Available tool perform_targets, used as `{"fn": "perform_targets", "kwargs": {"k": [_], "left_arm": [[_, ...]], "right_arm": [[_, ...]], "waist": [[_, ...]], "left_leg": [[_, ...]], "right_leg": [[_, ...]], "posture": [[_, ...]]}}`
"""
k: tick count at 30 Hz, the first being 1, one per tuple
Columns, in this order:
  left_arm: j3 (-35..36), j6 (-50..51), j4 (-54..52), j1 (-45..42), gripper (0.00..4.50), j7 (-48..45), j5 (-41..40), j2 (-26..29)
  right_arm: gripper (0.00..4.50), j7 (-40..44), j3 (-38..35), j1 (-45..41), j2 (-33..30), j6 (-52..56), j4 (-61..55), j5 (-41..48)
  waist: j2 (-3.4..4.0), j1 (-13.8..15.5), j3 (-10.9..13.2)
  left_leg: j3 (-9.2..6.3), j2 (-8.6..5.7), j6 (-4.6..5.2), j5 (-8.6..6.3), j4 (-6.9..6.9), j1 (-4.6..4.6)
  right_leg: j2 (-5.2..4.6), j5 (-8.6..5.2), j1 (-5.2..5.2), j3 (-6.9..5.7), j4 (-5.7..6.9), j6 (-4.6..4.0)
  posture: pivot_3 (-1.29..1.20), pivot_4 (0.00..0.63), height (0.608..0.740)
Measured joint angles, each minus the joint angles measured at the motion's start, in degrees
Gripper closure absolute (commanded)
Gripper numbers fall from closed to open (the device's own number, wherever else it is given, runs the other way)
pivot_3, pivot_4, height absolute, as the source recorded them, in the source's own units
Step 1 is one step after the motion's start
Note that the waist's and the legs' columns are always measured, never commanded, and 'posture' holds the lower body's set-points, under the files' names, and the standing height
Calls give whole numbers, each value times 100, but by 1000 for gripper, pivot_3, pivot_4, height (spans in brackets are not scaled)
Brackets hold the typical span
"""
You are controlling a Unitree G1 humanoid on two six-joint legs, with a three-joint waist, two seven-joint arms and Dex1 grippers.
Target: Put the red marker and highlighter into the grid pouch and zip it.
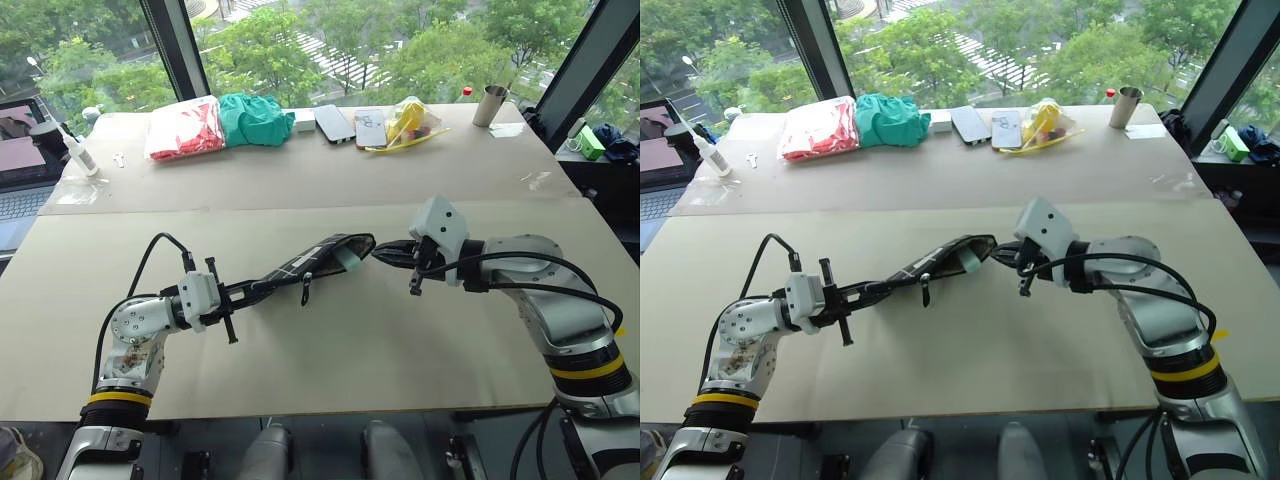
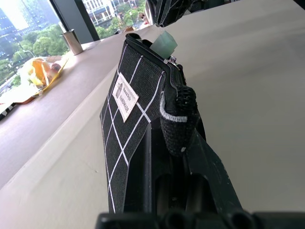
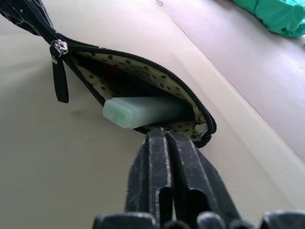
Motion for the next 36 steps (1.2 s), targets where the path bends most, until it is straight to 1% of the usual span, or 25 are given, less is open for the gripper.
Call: {"fn": "perform_targets", "kwargs": {"k": [3,8,13,19,22,24,28,36], "left_arm": [[0,0,0,-2,4500,0,0,0],[-1,0,1,-22,4500,0,1,-1],[-1,0,5,-30,4500,-1,1,-1],[-1,0,5,-39,4500,-1,2,-3],[-4,-1,6,-37,4500,-1,2,-4],[-4,-1,10,-35,4500,-2,2,-4],[-4,-1,25,-37,4500,-8,2,-5],[-4,-6,84,-40,4500,-17,2,-5]], "right_arm": [[4483,-52,95,13,65,2,-39,-28],[4483,-303,556,0,65,-237,305,-686],[4483,-335,667,-66,195,-340,339,-870],[4483,-228,662,-225,172,-340,335,-888],[4483,103,520,-125,-176,-340,271,-738],[4483,200,375,-95,-253,-336,265,-659],[4483,209,333,-97,-217,-327,246,-654],[4483,157,415,-213,55,-285,236,-657]], "waist": [[0,-3,0],[0,-1,0],[0,-3,0],[0,-3,0],[0,24,0],[0,14,0],[0,-18,0],[0,-4,0]], "left_leg": [[0,0,0,0,0,0],[1,-1,0,0,0,0],[0,0,0,0,0,0],[0,-1,0,0,0,0],[0,-2,0,0,1,-1],[1,-2,0,0,1,0],[1,2,0,0,-1,2],[0,1,0,0,0,1]], "right_leg": [[0,0,0,-1,0,0],[0,0,-1,0,0,0],[0,0,-1,0,0,0],[0,0,-1,0,0,0],[-2,0,1,0,-2,0],[-2,0,1,0,-2,0],[2,0,0,1,0,0],[1,0,0,0,0,0]], "posture": [[0,150,740],[0,150,740],[0,150,740],[0,150,740],[0,150,740],[0,150,740],[0,150,740],[0,150,740]]}}
